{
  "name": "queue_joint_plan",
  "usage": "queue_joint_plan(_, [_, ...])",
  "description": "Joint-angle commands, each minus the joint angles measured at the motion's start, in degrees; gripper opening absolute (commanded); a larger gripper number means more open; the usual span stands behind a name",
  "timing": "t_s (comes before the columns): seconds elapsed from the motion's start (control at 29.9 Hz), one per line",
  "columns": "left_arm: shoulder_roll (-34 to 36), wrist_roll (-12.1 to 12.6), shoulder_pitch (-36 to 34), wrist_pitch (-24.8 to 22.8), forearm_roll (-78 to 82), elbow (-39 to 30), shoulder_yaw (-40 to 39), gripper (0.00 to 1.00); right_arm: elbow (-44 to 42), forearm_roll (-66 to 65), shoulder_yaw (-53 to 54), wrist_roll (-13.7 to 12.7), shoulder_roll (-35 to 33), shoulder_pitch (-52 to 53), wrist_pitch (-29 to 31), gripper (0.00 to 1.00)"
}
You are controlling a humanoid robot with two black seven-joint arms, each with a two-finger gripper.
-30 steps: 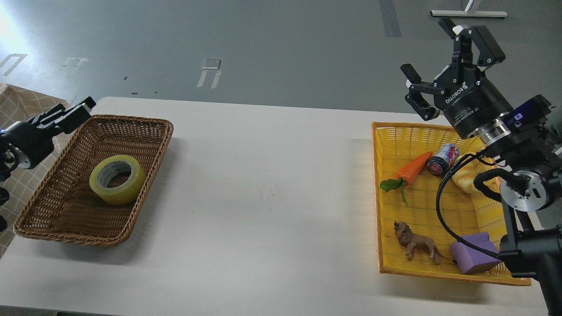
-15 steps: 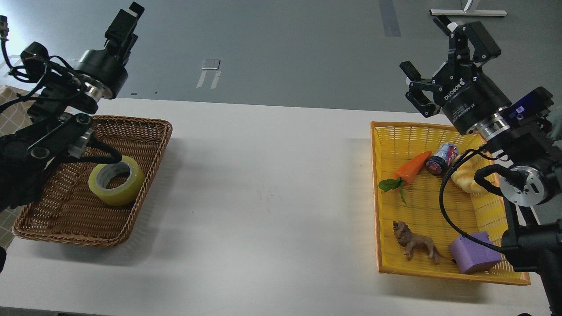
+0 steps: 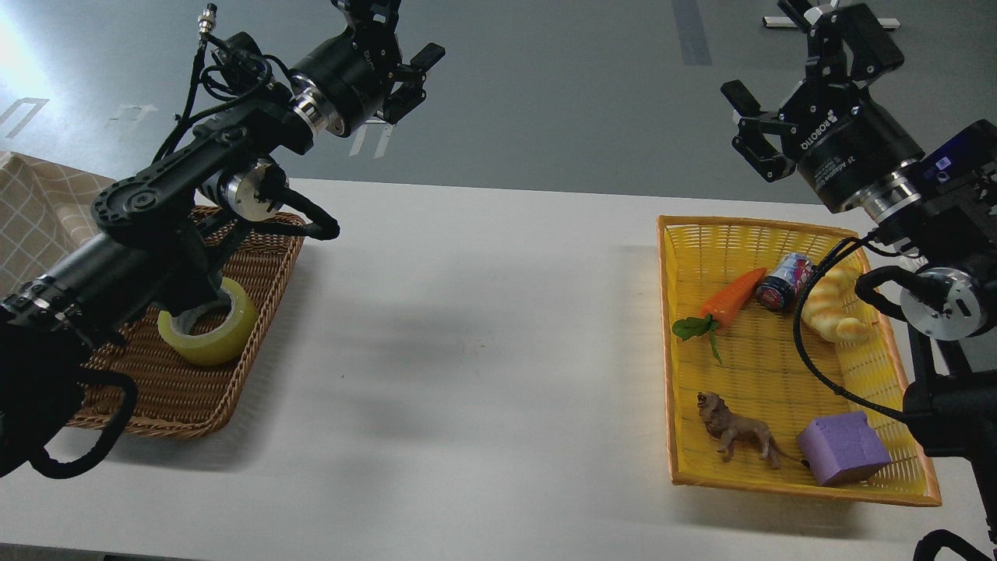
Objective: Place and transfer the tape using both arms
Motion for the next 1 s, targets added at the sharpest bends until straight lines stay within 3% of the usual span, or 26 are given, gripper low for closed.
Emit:
queue_joint_plan(0.0, [-3.28,3.32,1.4,1.1,0.86,-0.19,-3.39,0.98,-1.35,-0.82,-0.02,0.0,-0.58,1.25,-0.01,1.0])
queue_joint_plan(0.07, [-6.96,9.28,3.25,8.2,1.65,-0.19,-10.15,0.98,-2.58,-1.35,-0.02,0.0,-1.55,3.09,-0.01,1.0])
queue_joint_plan(0.13, [-9.16,10.53,5.26,8.59,1.57,-1.06,-13.5,0.98,-2.94,-1.35,-0.11,0.0,-1.11,4.23,-0.01,1.0])
queue_joint_plan(0.27, [-14.08,8.08,10.1,5.78,1.57,-6.59,-20.0,0.98,-5.12,-1.26,-2.47,0.26,-0.49,7.04,-0.01,1.0])
queue_joint_plan(0.4, [-17.25,8.16,12.92,5.16,1.92,-9.76,-22.31,0.98,-5.84,-0.91,-3.89,0.61,0.38,8.81,-0.01,1.0])
queue_joint_plan(0.53, [-17.78,7.55,14.67,5.16,6.74,-13.8,-24.14,0.98,-4.0,-0.91,-3.63,0.61,5.47,9.25,0.08,1.0])
queue_joint_plan(0.67, [-18.66,4.48,16.79,4.98,7.19,-17.5,-25.82,0.98,-3.29,-0.91,-3.27,1.05,8.12,9.16,0.08,1.0])
queue_joint_plan(0.97, [-18.75,4.3,17.76,5.07,6.67,-19.69,-28.11,0.98,-2.24,-0.82,-3.53,1.76,10.05,9.16,0.34,1.0])
